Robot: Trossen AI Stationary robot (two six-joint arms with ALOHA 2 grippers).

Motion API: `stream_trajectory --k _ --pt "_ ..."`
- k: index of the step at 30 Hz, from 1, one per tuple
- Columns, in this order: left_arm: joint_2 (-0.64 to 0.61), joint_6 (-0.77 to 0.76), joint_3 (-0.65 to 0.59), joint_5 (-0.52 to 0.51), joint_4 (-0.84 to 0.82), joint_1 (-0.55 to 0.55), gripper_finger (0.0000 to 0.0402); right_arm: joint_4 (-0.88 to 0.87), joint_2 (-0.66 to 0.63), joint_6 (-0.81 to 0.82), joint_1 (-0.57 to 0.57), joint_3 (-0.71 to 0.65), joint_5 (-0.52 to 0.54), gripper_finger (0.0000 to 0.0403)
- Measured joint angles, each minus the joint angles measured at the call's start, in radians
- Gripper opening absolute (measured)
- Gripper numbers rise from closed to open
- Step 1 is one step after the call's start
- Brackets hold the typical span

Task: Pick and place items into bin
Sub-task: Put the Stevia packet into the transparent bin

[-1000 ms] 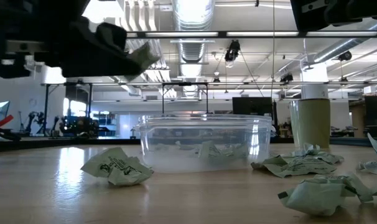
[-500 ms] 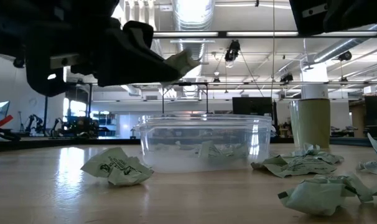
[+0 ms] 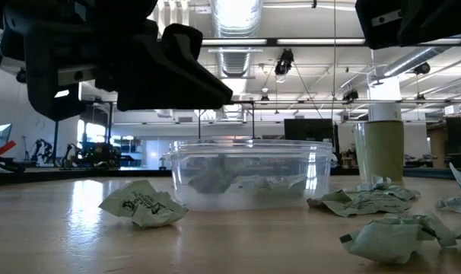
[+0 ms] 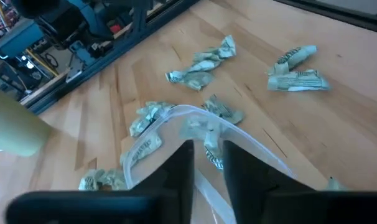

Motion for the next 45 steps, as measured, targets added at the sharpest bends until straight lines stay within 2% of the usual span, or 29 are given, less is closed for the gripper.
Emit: stream_trajectory --k 3,7,10,14,23,29,34,45 --pt "-0.02 0.003 0.0 -0.018 0.0 0.0 0.0103 -0.025 0.0 0.032 0.0 0.0 -0.001 0.0056" --pt "-0.062 0.009 0.0 -0.116 -0.008 0.001 0.0129 -0.107 0.0 0.164 0.0 0.0 -0.003 0.0056" --pt "-0.12 0.05 0.0 -0.175 -0.036 0.005 0.0136 -0.181 0.0 0.293 0.0 -0.003 -0.003 0.0056" --pt "-0.205 0.053 -0.001 -0.178 -0.104 0.008 0.0137 -0.201 0.0 0.404 0.0 -0.036 -0.002 0.0056" --pt "-0.302 -0.083 -0.05 -0.176 -0.214 0.003 0.0137 -0.185 0.0 0.47 0.0 -0.119 -0.033 0.0056" --pt "-0.298 -0.109 -0.066 -0.176 -0.216 0.003 0.0137 -0.002 0.0 0.461 0.0 -0.191 -0.107 0.0057" --pt "-0.294 -0.111 -0.067 -0.175 -0.213 0.003 0.0137 0.042 0.0 0.467 0.0 -0.246 -0.11 0.0059" --pt "-0.294 -0.134 -0.067 -0.175 -0.216 0.0 0.0137 0.097 0.0 0.466 0.0 -0.28 -0.055 0.0126"
